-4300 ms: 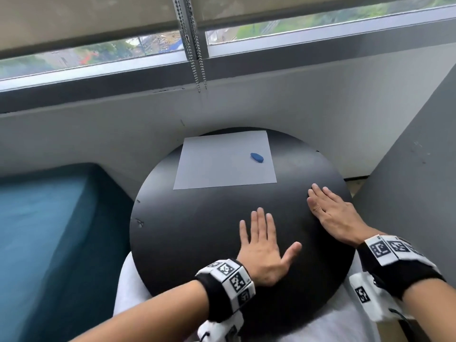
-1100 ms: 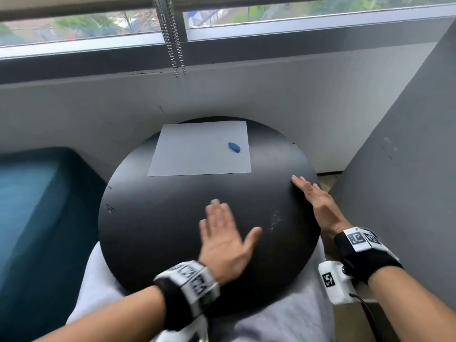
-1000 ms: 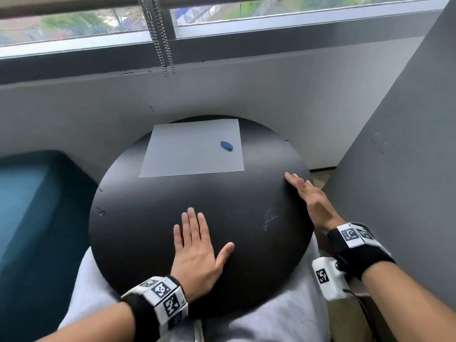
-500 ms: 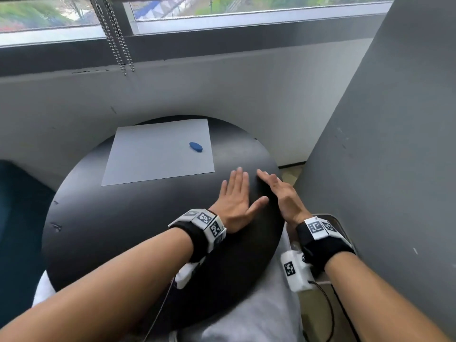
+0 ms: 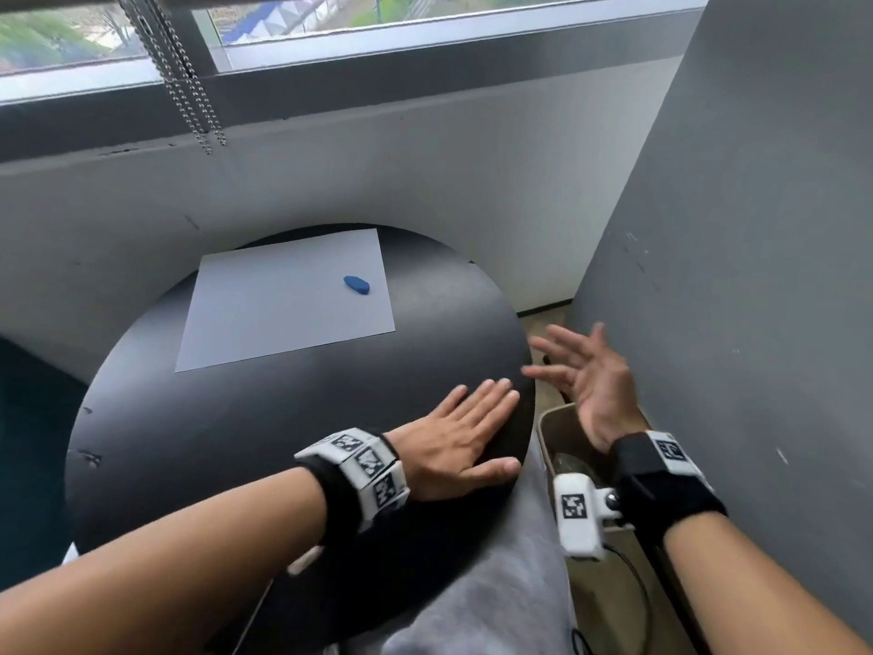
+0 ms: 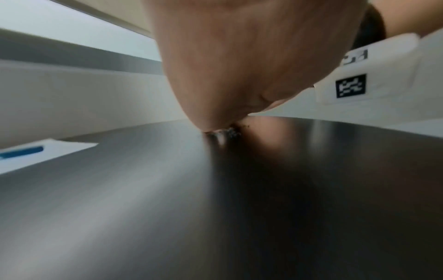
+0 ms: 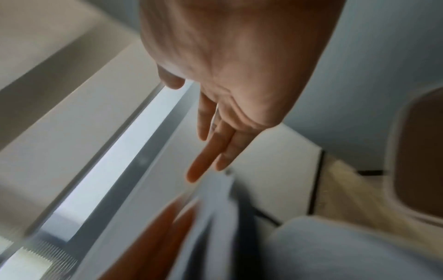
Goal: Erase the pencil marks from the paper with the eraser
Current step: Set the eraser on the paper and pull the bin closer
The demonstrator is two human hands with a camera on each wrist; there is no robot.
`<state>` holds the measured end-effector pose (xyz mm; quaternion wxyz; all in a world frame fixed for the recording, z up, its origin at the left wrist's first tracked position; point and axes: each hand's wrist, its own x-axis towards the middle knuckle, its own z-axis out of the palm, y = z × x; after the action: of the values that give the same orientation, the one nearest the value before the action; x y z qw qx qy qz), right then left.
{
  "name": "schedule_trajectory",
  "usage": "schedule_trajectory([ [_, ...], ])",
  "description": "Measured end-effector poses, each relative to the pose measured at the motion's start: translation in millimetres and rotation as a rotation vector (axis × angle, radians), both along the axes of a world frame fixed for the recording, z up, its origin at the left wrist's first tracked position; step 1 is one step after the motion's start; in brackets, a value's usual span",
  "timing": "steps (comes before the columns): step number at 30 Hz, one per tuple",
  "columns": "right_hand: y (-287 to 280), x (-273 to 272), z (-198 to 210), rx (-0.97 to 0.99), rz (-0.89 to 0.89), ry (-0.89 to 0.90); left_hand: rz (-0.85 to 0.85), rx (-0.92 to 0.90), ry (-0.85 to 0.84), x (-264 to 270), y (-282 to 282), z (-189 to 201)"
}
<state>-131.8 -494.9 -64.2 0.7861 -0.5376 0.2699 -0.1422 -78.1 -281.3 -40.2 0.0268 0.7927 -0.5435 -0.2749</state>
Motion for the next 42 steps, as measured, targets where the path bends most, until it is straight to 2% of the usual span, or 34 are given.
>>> schedule_trajectory([
  [2, -23, -32, -25, -0.073, -0.248, 0.173, 0.187, -0.004, -0.05, 6, 28, 1],
  [4, -43, -70, -61, -0.194, -0.418, 0.426, 0.483, 0.076, -0.101, 7, 50, 3],
  [6, -55, -107, -97, -0.311, -0.476, 0.716, 0.712, 0.154, -0.056, -4, 56, 2],
  [8, -58, -131, -128, -0.348, -0.422, 0.954, 0.768, 0.182, -0.041, -23, 45, -4],
  [9, -56, -135, -139, -0.291, -0.415, 1.013, 0.76, 0.169, -0.045, -31, 35, -7],
  [12, -42, -126, -156, 0.067, -0.488, 0.911, 0.761, 0.093, -0.005, -39, -6, -11],
  [14, -37, -115, -162, 0.218, -0.518, 0.85, 0.766, 0.046, 0.062, -35, -33, -8],
  [18, -33, -115, -182, 0.33, -0.633, 0.822, 0.724, -0.136, 0.243, -28, -58, 0],
  [21, -29, -122, -186, 0.408, -0.667, 0.763, 0.727, -0.254, 0.363, -22, -48, 4],
  [24, -31, -121, -175, 0.416, -0.683, 0.657, 0.728, -0.299, 0.395, -18, -23, 6],
  [29, -28, -116, -124, 0.322, -0.643, 0.478, 0.728, -0.258, 0.354, -11, 12, 9],
  [33, -9, -125, -74, 0.214, -0.541, 0.357, 0.786, -0.056, 0.116, -9, 30, 7],
  [36, 7, -133, -44, 0.178, -0.522, 0.245, 0.817, 0.116, 0.033, -22, 35, 3],
  [39, 21, -136, -25, 0.139, -0.507, 0.152, 0.74, 0.142, -0.049, -37, 17, -3],
  [42, 33, -136, -14, 0.105, -0.477, 0.122, 0.551, 0.088, -0.038, -43, -23, -8],
])
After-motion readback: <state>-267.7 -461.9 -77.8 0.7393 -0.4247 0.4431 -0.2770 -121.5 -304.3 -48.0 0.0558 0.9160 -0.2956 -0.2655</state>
